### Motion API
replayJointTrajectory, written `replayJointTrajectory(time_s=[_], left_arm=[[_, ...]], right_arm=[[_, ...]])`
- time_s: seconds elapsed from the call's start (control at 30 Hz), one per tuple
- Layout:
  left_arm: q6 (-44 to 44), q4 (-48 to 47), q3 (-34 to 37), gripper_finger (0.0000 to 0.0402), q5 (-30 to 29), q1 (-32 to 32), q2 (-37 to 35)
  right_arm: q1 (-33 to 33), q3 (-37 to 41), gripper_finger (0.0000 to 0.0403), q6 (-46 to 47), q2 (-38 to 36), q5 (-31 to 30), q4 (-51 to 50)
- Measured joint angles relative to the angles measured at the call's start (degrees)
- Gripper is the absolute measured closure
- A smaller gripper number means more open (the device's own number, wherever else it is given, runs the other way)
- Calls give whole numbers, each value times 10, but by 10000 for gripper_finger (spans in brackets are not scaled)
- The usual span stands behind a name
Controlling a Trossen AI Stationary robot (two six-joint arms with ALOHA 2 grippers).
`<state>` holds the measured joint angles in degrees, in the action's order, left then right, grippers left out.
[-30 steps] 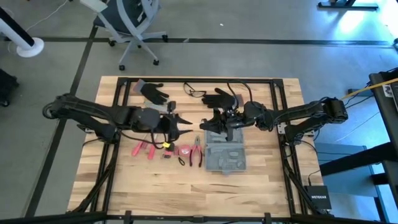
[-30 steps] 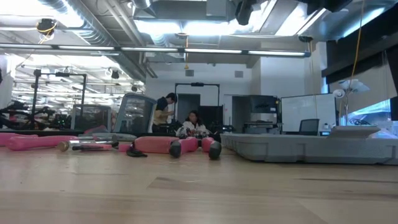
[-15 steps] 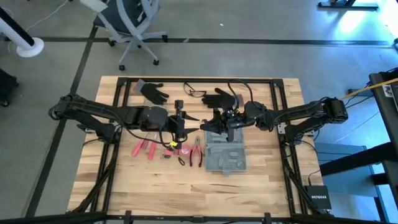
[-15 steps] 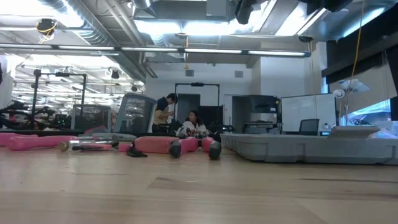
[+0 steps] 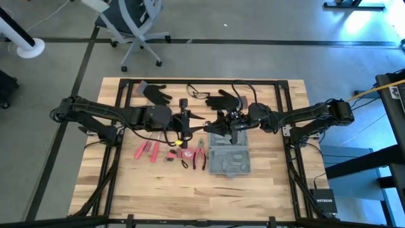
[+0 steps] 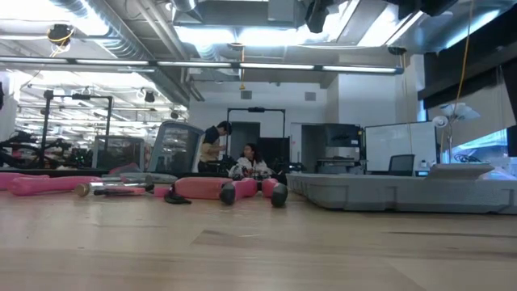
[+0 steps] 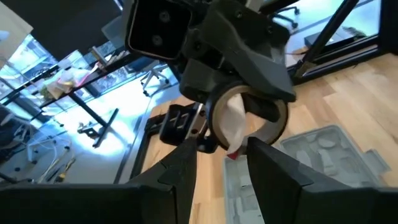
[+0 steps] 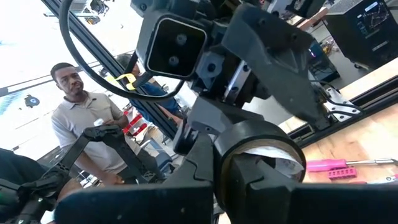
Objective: Prefit tool cases
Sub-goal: Put the black electrical tape into the prefit tool case
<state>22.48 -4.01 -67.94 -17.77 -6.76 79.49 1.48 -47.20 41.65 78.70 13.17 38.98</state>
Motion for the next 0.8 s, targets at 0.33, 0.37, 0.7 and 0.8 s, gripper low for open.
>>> replayJointTrajectory(time_s=[0.33, 0.37, 0.7, 0.8], left_arm=[[-17, 11, 0, 351, 5, 2, 12], [-17, 13, 0, 364, -1, 2, 11], [-73, -25, -7, 401, -6, -1, 5], [-97, -64, -28, 401, 2, -8, 5]], right_arm=[[0, 1, 394, 1, 0, 6, -2], [0, 1, 394, 0, 0, 7, -1], [0, 0, 394, -6, 3, 14, -1], [0, 0, 398, -10, 3, 8, 5]])
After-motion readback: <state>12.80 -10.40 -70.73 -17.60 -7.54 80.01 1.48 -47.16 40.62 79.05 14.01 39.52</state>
